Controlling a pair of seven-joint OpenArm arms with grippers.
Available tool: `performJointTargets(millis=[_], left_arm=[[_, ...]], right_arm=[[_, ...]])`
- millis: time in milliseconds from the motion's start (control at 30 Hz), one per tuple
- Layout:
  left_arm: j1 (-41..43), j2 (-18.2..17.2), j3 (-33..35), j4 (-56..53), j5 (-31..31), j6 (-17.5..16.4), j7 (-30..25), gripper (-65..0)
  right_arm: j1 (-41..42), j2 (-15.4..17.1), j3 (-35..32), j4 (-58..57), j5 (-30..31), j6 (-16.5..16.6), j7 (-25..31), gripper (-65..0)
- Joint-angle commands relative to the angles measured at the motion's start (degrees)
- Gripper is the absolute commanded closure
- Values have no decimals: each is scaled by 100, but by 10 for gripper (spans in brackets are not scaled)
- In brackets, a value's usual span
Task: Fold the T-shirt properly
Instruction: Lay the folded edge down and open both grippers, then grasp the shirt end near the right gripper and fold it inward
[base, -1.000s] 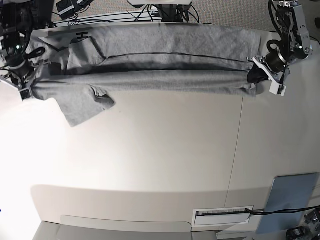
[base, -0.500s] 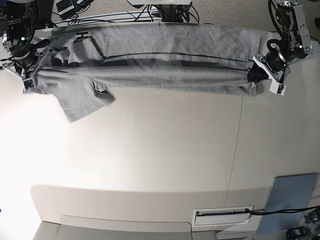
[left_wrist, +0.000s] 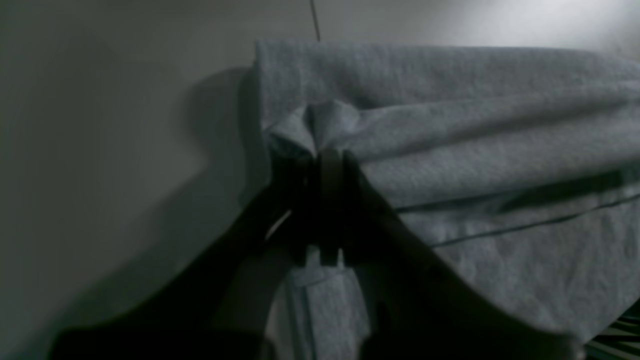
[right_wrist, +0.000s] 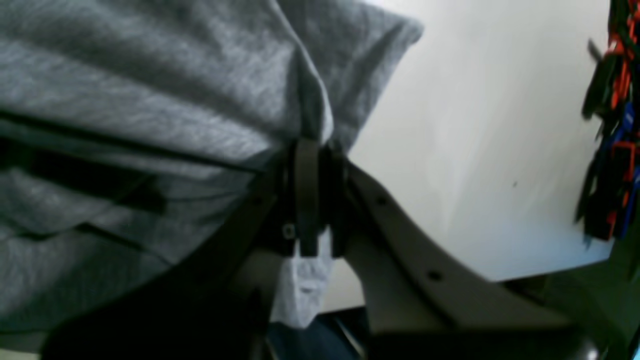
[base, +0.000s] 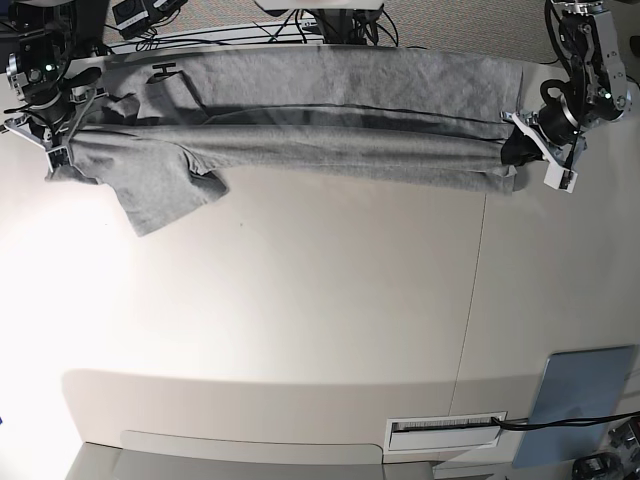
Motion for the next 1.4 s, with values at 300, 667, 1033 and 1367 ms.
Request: performJointTargets(millis=[300,667,1033,1367], left_arm=[[-20,-146,-55,92,4,42,-20,-397],[-31,-203,-55,92,2,52,367,-401],[-31,-201,-55,92,-2,216,365,-401],[-31,-201,-55,90,0,216,367,-401]], right_arm=[[0,267,98,356,-133,0,-474,-189],[1460,-2,92,-109,555,83,170,-189],[3956,-772,81,-2258,2039,1694,-1344,-189],[4758,-1126,-17,-3401,1985,2151,-2074,-189]])
